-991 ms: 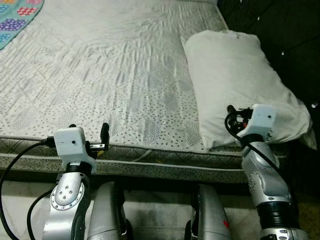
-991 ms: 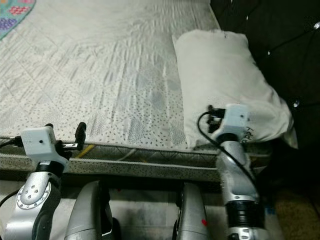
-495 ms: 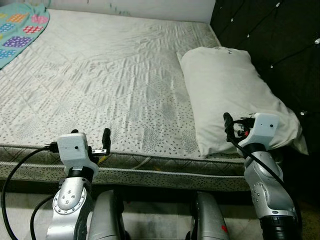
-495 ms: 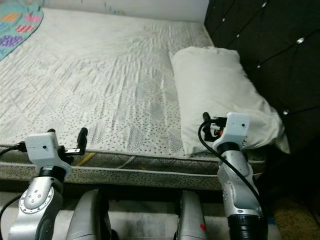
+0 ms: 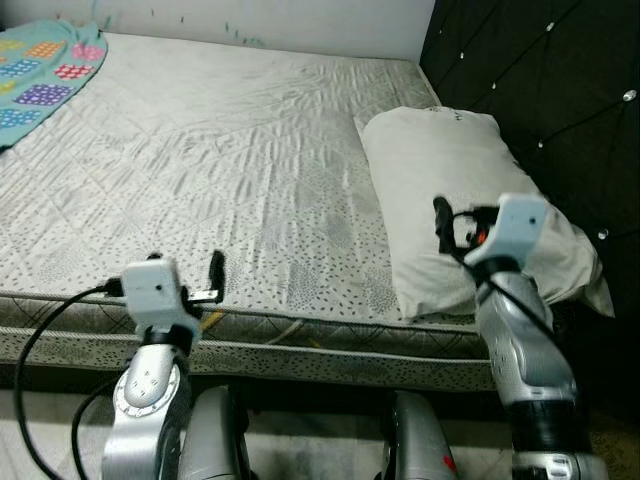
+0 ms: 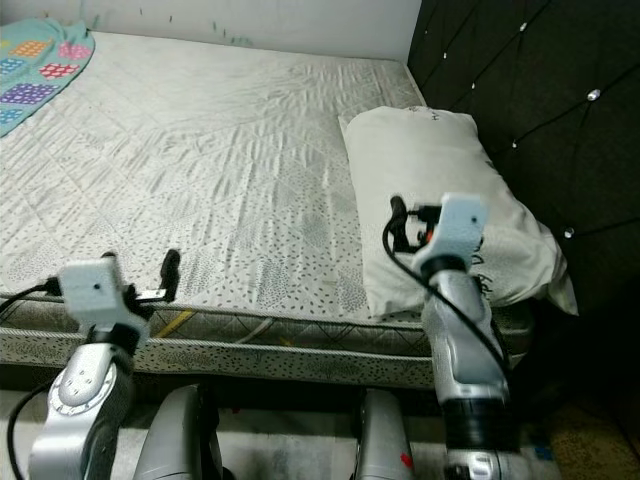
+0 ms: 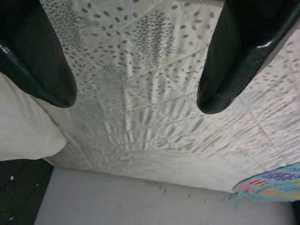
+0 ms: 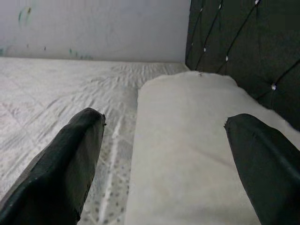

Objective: Clean up the room

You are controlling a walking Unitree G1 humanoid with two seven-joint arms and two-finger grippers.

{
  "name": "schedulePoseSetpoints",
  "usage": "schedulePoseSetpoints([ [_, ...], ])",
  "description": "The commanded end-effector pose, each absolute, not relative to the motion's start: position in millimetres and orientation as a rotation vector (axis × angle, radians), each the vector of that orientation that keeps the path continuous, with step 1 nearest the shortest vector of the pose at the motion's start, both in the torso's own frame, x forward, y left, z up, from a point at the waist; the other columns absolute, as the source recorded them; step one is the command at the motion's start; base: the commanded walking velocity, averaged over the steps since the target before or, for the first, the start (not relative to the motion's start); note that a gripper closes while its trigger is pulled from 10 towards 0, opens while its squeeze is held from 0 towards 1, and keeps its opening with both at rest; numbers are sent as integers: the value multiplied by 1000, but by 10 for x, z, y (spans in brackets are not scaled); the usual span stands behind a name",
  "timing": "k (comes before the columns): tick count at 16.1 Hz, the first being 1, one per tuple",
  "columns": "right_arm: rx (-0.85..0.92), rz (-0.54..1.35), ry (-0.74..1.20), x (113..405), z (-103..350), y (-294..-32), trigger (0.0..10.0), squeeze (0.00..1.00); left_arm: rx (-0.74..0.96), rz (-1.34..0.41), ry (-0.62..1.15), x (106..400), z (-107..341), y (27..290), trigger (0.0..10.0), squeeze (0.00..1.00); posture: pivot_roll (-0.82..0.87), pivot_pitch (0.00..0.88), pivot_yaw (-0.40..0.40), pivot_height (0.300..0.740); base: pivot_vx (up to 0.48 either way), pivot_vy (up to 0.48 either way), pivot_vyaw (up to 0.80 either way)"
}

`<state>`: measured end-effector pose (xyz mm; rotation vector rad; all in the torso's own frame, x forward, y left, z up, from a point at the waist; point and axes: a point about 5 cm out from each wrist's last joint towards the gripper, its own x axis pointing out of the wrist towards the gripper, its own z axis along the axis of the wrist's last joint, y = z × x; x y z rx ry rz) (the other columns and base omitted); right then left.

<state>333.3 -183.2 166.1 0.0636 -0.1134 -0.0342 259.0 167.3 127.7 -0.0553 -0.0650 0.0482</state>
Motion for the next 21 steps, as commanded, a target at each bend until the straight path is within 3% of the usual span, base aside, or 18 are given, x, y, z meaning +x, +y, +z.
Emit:
schedulePoseSetpoints([
  [1, 73, -52, -114, 3362, 1680, -1885, 10000, 0, -53, 41, -63, 2597, 1264, 1649, 10000, 0, -4, 12, -33, 570, 0, 0, 0],
  [14, 92, -61, -121, 3409, 1678, -1880, 10000, 0, -54, 25, -74, 2642, 1280, 1633, 10000, 0, -2, 14, -21, 740, 0, 0, 0],
  [21, 73, -67, -108, 3338, 1617, -1883, 10000, 0, -75, 10, -95, 2726, 1334, 1565, 10000, 0, -57, 37, 4, 740, 0, 0, 0],
])
